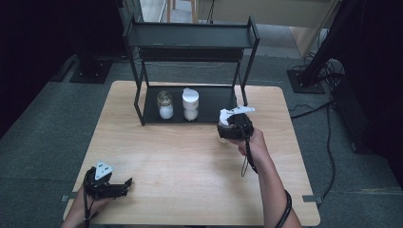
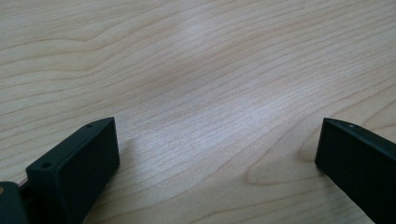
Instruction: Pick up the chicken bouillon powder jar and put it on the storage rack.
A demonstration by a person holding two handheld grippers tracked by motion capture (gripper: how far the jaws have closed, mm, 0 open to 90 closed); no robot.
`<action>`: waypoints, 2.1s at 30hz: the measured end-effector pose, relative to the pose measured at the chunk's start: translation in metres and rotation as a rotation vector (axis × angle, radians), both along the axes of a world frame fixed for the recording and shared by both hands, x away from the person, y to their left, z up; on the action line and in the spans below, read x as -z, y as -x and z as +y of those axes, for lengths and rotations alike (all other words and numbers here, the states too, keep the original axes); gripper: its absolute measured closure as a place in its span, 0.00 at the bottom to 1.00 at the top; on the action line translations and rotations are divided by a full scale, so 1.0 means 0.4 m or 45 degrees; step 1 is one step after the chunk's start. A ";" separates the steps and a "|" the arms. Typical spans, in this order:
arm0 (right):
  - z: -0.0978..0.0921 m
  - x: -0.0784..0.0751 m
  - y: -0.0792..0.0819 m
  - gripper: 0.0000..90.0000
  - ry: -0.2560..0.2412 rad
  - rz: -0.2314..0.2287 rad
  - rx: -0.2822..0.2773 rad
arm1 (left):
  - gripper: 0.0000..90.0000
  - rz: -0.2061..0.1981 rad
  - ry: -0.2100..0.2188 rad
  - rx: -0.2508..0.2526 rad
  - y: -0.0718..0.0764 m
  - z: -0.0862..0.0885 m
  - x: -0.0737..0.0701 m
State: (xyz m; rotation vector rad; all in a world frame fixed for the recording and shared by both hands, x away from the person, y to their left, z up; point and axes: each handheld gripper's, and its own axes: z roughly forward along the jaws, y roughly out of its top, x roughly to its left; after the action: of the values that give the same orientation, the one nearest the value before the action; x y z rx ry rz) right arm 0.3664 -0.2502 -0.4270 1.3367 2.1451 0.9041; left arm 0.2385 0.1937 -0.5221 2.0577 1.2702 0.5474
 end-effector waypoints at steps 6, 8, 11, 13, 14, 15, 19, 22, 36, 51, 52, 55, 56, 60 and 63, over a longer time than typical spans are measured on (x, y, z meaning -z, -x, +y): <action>0.007 -0.006 -0.015 0.34 0.004 -0.003 -0.005 | 0.00 0.000 0.001 0.001 0.000 0.000 0.000; 0.010 -0.007 -0.020 0.34 0.006 -0.002 -0.004 | 0.00 0.000 0.001 0.000 0.000 0.000 0.000; 0.013 -0.008 -0.028 0.34 0.004 -0.003 -0.004 | 0.00 0.000 0.001 0.001 0.000 0.000 0.000; 0.016 -0.010 -0.034 0.34 0.004 -0.003 -0.003 | 0.00 0.000 0.001 0.001 0.000 0.000 0.000; 0.017 -0.010 -0.037 0.34 0.003 -0.004 -0.002 | 0.00 0.000 0.001 0.001 0.000 0.000 0.000; 0.018 -0.011 -0.041 0.34 0.004 -0.004 -0.003 | 0.00 0.000 0.001 0.001 0.000 0.000 0.000; 0.025 -0.015 -0.054 0.34 0.008 -0.004 -0.001 | 0.00 0.000 0.001 0.000 0.000 0.000 0.000; 0.028 -0.018 -0.063 0.34 0.007 -0.005 -0.001 | 0.00 0.000 0.001 0.001 0.000 0.000 0.000; 0.043 -0.027 -0.110 0.34 0.010 -0.007 0.022 | 0.00 -0.001 0.001 0.001 0.000 0.000 0.000; 0.066 -0.019 -0.177 0.34 0.025 0.011 0.047 | 0.00 0.000 0.001 0.001 0.000 0.000 0.000; 0.068 -0.017 -0.181 0.34 0.027 0.011 0.047 | 0.00 0.000 0.002 0.001 0.000 0.000 0.000; 0.072 -0.012 -0.191 0.34 0.034 0.019 0.049 | 0.00 0.001 -0.002 0.003 0.000 0.000 0.000; 0.073 -0.011 -0.195 0.34 0.034 0.022 0.052 | 0.00 0.000 0.001 0.001 0.000 0.000 0.000; 0.076 -0.010 -0.208 0.34 0.033 0.024 0.064 | 0.00 0.000 0.002 0.001 0.000 0.000 0.000; 0.080 -0.010 -0.216 0.34 0.037 0.023 0.069 | 0.00 0.000 0.002 0.001 0.000 0.000 0.000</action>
State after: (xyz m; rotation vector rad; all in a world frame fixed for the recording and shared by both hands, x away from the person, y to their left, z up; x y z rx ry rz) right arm 0.4529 -0.2182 -0.4228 1.3872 2.1168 0.8398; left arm 0.2384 0.1936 -0.5221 2.0568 1.2695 0.5467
